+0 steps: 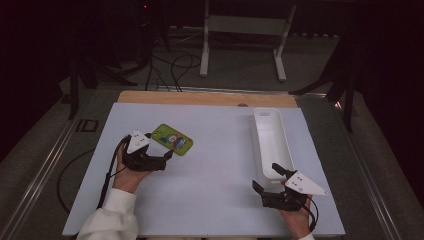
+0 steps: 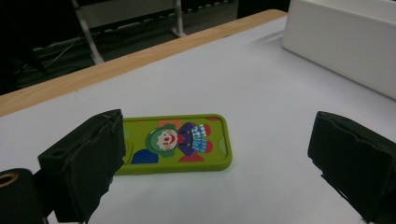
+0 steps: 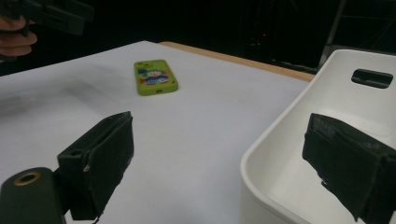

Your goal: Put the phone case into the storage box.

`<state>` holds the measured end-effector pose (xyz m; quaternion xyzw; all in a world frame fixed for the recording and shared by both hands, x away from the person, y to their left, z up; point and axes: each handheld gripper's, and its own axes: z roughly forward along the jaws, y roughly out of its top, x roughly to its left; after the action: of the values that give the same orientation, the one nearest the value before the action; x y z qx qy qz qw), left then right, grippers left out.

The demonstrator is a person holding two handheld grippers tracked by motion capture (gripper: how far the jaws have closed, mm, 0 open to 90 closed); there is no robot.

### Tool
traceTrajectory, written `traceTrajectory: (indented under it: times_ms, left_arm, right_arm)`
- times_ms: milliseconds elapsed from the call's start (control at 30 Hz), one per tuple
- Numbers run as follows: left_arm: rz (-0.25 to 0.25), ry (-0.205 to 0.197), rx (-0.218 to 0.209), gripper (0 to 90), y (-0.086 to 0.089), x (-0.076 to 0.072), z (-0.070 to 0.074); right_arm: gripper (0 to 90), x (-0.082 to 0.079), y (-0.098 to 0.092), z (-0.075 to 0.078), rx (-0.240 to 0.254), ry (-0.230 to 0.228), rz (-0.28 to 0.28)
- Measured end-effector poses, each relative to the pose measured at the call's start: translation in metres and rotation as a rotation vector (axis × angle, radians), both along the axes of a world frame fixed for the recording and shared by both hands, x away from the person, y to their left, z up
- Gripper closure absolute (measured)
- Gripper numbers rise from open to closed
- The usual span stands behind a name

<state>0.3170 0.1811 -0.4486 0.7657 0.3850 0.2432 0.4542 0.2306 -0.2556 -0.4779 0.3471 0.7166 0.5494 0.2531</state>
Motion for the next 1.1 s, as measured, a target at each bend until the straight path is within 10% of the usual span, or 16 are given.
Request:
traceTrajectory:
  times_ms: [1100]
  left_arm:
    - [0.047,0.065,0.018,18.7,-0.018,0.036,-0.026]
  right_arm:
    - [8.9,0.000,0.000,0.000,-0.006,-0.003,-0.012]
